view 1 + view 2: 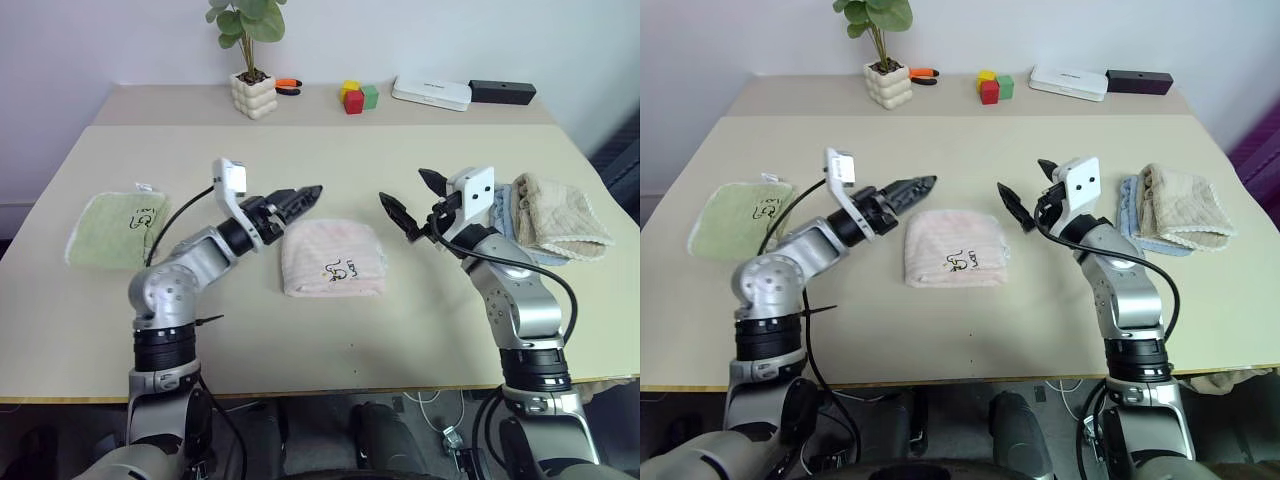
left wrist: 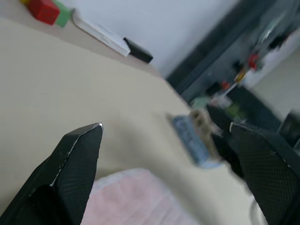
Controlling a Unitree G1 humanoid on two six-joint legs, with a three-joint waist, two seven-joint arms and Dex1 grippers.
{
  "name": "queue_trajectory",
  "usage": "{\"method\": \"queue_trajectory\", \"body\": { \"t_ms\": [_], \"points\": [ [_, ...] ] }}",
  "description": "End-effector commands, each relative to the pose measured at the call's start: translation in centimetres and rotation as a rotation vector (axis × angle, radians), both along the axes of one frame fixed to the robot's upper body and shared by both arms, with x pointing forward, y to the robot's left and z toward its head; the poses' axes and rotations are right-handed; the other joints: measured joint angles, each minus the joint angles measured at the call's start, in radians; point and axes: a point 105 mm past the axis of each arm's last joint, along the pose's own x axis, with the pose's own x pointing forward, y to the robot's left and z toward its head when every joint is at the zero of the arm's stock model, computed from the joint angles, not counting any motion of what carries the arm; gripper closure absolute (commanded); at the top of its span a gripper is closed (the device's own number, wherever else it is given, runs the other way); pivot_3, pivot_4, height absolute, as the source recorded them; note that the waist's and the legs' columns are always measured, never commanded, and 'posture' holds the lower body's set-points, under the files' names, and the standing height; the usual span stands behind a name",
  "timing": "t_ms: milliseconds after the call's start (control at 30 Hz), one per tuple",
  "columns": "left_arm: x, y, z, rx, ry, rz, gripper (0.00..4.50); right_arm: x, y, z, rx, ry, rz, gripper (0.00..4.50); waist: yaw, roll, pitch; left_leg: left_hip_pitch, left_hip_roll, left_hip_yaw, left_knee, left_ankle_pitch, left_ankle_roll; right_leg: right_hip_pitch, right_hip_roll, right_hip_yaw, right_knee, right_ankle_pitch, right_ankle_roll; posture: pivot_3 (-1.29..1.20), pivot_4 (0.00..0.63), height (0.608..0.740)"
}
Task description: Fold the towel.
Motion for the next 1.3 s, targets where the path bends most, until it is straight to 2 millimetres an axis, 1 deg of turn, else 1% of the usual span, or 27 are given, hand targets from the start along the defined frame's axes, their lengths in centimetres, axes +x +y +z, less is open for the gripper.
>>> {"method": "queue_trajectory", "body": {
  "t_ms": [33,67,100,167,267,400,533,667,833,867,900,933,967,1033,1067,1133,1300],
  "points": [
    [0.3,3.0,-0.8,-0.06,0.157,0.049,0.05,-1.8,1.1,1.5,-0.055,-0.059,0.157,0.04,-0.002,0.0,0.0,0.0,0.0,0.0,0.0,0.0,0.0,0.0,0.0,0.0,0.0,0.0,0.0,0.0,0.15,0.735],
    [0.4,3.8,-1.8,-0.039,0.221,0.067,0.05,-2.1,1.3,1.4,-0.064,-0.055,0.184,0.04,-0.003,0.0,0.0,0.001,0.0,0.0,0.0,0.0,0.0,0.001,0.0,0.0,0.0,0.0,0.001,0.0,0.15,0.735],
    [0.1,4.1,-2.6,-0.038,0.282,0.05,0.05,-2.0,1.3,1.2,-0.075,-0.051,0.181,0.04,-0.006,0.0,0.0,0.001,0.0,0.0,0.0,0.0,0.0,0.001,0.0,0.0,0.0,0.0,0.001,0.0,0.15,0.735],
    [-0.3,4.4,-3.5,-0.068,0.384,0.005,0.05,-1.8,1.3,0.8,-0.078,-0.044,0.166,0.04,-0.005,0.0,0.0,0.001,0.0,0.0,0.0,0.0,0.0,0.0,0.001,0.0,0.0,0.0,0.001,0.0,0.15,0.735],
    [-1.2,4.4,-4.6,-0.1,0.495,-0.083,0.05,-1.7,2.2,0.1,-0.089,-0.045,0.169,0.04,-0.001,0.0,0.0,0.001,0.0,0.0,0.0,0.0,0.0,0.0,0.0,0.0,0.001,0.0,0.001,0.0,0.15,0.735],
    [-2.6,3.6,-6.1,-0.104,0.573,-0.159,0.05,-1.9,2.8,0.0,-0.081,-0.051,0.182,0.04,0.001,0.0,0.0,0.0,0.0,0.0,0.001,0.0,0.0,0.0,-0.001,0.0,0.001,0.0,0.001,0.0,0.15,0.735],
    [-3.8,3.4,-8.2,-0.103,0.655,-0.194,0.05,-1.8,2.4,0.1,-0.08,-0.049,0.165,0.04,-0.001,0.0,0.0,0.001,0.0,0.0,0.0,0.001,-0.002,-0.001,-0.001,0.0,0.002,0.0,0.001,0.0,0.15,0.735],
    [-4.1,3.1,-9.0,-0.113,0.697,-0.211,0.05,-1.8,2.1,0.0,-0.092,-0.051,0.147,0.04,0.002,0.0,0.0,0.001,0.0,0.0,0.0,0.001,-0.003,-0.001,-0.001,0.0,0.002,0.0,0.0,0.0,0.15,0.735],
    [-3.8,2.3,-10.3,-0.151,0.759,-0.201,0.05,-1.8,2.2,-0.2,-0.099,-0.053,0.142,0.04,0.002,0.0,0.0,0.001,-0.001,0.0,0.0,0.001,-0.003,-0.001,-0.001,0.0,0.002,0.0,0.0,0.0,0.15,0.735],
    [-3.8,1.9,-10.4,-0.161,0.765,-0.211,0.58,-1.8,2.2,-0.2,-0.099,-0.052,0.14,0.0,0.002,0.0,0.0,0.001,-0.001,0.0,0.0,0.001,-0.003,0.0,-0.001,0.0,0.002,0.0,0.0,0.0,0.15,0.735],
    [-3.8,1.4,-10.4,-0.185,0.77,-0.227,0.9,-1.8,2.2,-0.3,-0.1,-0.053,0.138,0.0,0.002,0.0,0.0,0.001,-0.001,0.0,0.0,0.001,-0.003,0.0,-0.001,0.0,0.002,0.0,0.0,0.0,0.15,0.735],
    [-3.9,0.6,-10.5,-0.188,0.772,-0.252,1.32,-1.7,2.3,-0.2,-0.096,-0.053,0.138,0.0,0.003,0.0,0.0,0.001,-0.001,0.0,0.0,0.001,-0.003,0.0,-0.001,0.0,0.002,0.0,0.0,0.0,0.15,0.735],
    [-4.0,0.1,-10.5,-0.189,0.773,-0.269,1.88,-1.7,2.3,-0.2,-0.094,-0.054,0.137,0.0,0.004,0.0,0.0,0.001,-0.001,0.0,0.0,0.001,-0.002,0.0,-0.001,0.0,0.002,0.0,0.0,0.0,0.15,0.735],
    [-4.2,-0.9,-10.6,-0.187,0.777,-0.296,2.87,-1.7,2.4,-0.2,-0.098,-0.057,0.137,0.0,0.005,0.0,0.0,0.001,-0.001,0.0,0.0,0.001,-0.002,0.0,-0.001,0.0,0.002,0.0,0.0,0.0,0.15,0.735],
    [-4.2,-1.1,-10.6,-0.187,0.78,-0.301,3.48,-1.7,2.4,-0.2,-0.103,-0.058,0.137,0.0,0.005,0.0,0.0,0.001,-0.001,0.0,0.0,0.001,-0.003,0.0,-0.001,0.0,0.002,0.0,0.0,0.0,0.15,0.735],
    [-4.1,-1.6,-10.6,-0.192,0.783,-0.31,4.44,-1.7,2.3,0.0,-0.096,-0.06,0.133,0.0,0.009,0.001,-0.001,0.001,-0.001,0.0,0.0,0.001,-0.002,0.001,-0.002,0.0,0.002,0.0,0.0,0.0,0.15,0.735],
    [-3.8,-1.8,-10.6,-0.182,0.791,-0.308,4.44,-1.7,2.3,0.0,-0.099,-0.064,0.124,0.0,0.024,0.001,-0.001,0.002,-0.002,0.0,0.001,0.001,-0.002,0.001,-0.002,0.0,0.001,0.0,0.0,0.0,0.15,0.735]
  ]
}}
